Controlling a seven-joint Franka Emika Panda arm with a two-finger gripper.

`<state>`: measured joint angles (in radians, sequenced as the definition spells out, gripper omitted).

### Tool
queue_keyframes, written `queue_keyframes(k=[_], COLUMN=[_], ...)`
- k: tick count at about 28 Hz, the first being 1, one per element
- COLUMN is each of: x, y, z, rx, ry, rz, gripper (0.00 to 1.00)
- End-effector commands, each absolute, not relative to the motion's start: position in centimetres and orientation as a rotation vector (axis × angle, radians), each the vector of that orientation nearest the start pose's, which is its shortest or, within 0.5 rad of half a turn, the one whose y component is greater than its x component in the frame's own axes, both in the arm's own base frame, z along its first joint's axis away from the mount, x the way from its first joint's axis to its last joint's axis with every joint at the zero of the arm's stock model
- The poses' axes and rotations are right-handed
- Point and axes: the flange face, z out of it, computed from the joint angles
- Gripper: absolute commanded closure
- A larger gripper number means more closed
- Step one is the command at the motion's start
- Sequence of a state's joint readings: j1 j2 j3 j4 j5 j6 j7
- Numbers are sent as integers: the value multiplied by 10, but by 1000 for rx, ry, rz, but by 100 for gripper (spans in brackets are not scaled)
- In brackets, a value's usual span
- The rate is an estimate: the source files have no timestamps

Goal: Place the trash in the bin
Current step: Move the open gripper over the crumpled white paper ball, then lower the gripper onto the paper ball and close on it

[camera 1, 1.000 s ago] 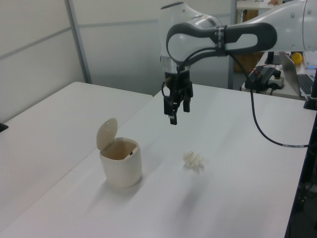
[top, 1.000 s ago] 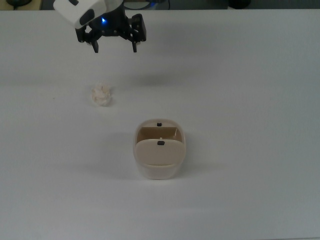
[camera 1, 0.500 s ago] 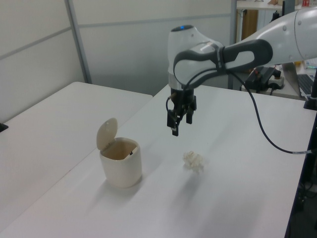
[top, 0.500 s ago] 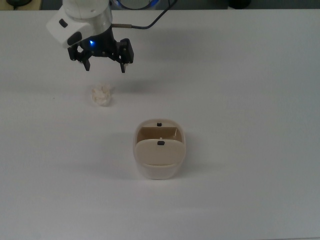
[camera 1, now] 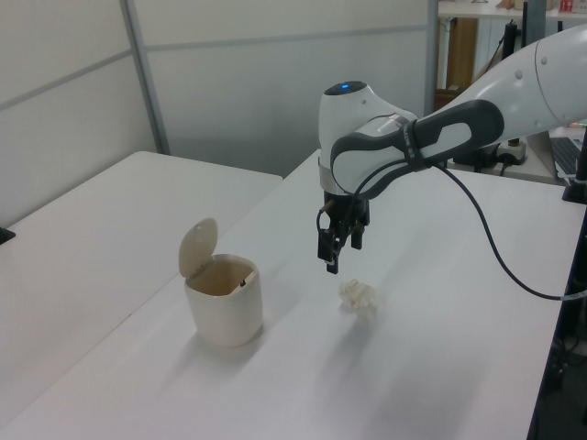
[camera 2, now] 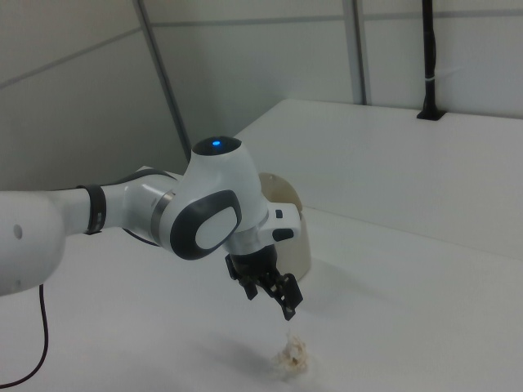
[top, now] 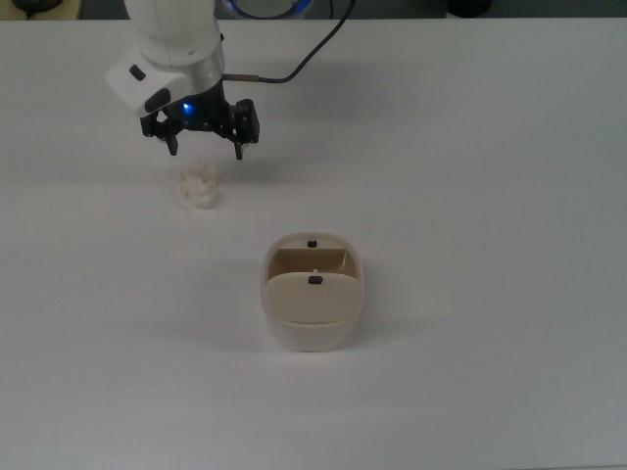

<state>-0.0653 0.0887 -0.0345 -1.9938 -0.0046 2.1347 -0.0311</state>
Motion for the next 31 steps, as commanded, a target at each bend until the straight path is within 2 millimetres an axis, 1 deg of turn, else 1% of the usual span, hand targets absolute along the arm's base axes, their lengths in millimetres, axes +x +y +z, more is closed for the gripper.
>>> queue_keyframes(k=[1, 3, 6, 8, 9, 14, 15, 20, 21, 25, 26, 28, 30, 31], x=[566, 562, 562, 563, 564, 570, 572, 575, 575, 575, 575, 575, 575, 575], y=[-63, -63, -64, -64, -64, -65, -65, -66, -69, -68, -68, -67, -68, -67], z=[408, 397, 385, 380, 369, 352, 345, 332, 327, 319, 318, 318, 318, 318], rx=[-3179, -3187, -3194, -3200, -3212, -3247, -3252, -3254, -3257, -3276, -3282, -3285, -3289, -3289], ry=[111, 100, 93, 88, 95, 126, 133, 128, 129, 98, 89, 81, 79, 76], rz=[-116, -120, -110, -100, -75, -95, -91, -95, -88, -70, -67, -67, -67, -65], gripper=[0, 0, 0, 0, 0, 0, 0, 0, 0, 1, 14, 28, 46, 65])
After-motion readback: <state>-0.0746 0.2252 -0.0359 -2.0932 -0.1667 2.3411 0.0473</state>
